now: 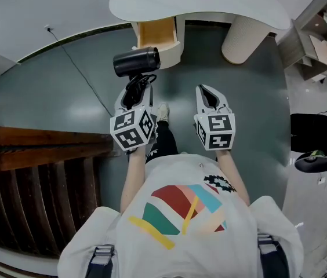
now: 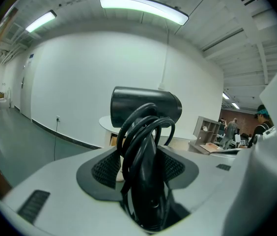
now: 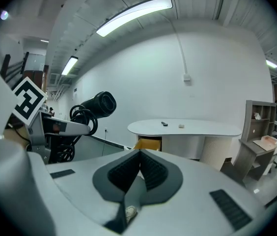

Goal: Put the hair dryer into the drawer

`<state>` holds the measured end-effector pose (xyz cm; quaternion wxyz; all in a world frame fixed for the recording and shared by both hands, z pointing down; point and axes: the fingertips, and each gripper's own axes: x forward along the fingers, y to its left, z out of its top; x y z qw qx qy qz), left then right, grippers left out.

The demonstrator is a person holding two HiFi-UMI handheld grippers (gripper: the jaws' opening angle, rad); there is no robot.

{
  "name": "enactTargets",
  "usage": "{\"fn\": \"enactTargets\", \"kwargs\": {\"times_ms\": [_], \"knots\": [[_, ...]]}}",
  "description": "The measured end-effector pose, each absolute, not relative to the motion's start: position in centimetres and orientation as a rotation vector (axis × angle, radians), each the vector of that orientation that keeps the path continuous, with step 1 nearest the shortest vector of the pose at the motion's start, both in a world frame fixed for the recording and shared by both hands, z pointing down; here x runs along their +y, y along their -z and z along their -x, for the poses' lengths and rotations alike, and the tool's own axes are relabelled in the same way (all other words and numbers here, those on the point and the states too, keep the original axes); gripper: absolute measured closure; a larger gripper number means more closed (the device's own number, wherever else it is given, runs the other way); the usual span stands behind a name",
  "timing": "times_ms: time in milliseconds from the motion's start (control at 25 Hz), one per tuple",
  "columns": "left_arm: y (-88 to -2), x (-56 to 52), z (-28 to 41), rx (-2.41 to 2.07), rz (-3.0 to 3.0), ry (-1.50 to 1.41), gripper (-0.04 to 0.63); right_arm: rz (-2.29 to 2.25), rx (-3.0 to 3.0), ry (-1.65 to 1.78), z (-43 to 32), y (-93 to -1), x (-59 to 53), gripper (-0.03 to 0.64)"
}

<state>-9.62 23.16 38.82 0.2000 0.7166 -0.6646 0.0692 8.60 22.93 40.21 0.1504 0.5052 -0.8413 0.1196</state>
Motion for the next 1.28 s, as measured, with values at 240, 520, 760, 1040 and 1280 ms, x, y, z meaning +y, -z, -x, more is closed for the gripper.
{"fn": "enactTargets", "kwargs": {"times_ms": [240, 520, 760, 1040, 1280], "knots": [[-39.3, 19.0, 10.9, -1.837, -2.011, -0.177, 0.359, -1.419, -2.43, -0.334, -6.0, -40.8, 18.8, 0.606], [-40.7, 12.1, 14.1, -1.809, -2.004, -0.201, 0.359, -1.407, -2.42, -0.348, -1.3, -41.6, 10.9, 0.606], [-40.3, 4.5, 17.1, -1.769, -2.05, -0.233, 0.359, -1.391, -2.411, -0.35, 3.1, -40.4, 2.8, 0.606], [-39.8, -4.1, 20.2, -1.717, -2.081, -0.227, 0.359, -1.449, -2.368, -0.345, 6.5, -39.3, -5.7, 0.606], [-39.2, -8.3, 21.5, -1.694, -2.089, -0.22, 0.359, -1.499, -2.335, -0.348, 7.1, -38.6, -9.1, 0.606]]}}
